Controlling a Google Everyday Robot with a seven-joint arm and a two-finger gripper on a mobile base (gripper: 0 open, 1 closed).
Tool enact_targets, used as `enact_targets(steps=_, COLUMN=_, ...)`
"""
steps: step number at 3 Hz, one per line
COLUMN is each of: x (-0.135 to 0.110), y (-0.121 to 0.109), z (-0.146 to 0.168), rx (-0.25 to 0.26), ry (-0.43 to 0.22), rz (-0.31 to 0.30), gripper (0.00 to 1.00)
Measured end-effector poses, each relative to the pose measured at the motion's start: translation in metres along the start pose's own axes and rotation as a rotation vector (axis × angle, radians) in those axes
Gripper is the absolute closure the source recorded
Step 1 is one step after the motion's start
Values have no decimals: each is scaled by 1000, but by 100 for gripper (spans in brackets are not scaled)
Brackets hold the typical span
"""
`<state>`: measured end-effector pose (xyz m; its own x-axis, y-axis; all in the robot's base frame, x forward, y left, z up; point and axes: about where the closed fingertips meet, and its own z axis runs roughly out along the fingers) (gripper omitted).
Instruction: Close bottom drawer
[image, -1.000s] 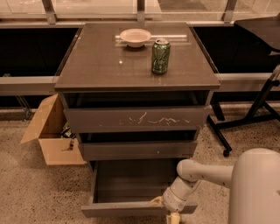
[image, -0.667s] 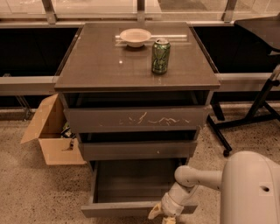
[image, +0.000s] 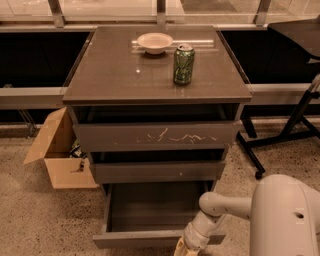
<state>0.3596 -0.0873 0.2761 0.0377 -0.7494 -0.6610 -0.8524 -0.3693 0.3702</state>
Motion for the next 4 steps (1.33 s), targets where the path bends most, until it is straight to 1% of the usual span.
enact_targets(steps=1, x=26, y=-22, z=27, rx=32, ry=30, rz=-10, gripper=100)
enact_targets(steps=2, x=56, y=-42, z=45, rx=100, ry=42, rz=-10, gripper=100)
enact_targets(steps=3, x=79, y=-62, z=50, rx=191, ry=47, rz=2, gripper=100)
enact_targets(steps=4, x=93, y=-79, z=47, rx=256, ry=40, rz=18, gripper=100)
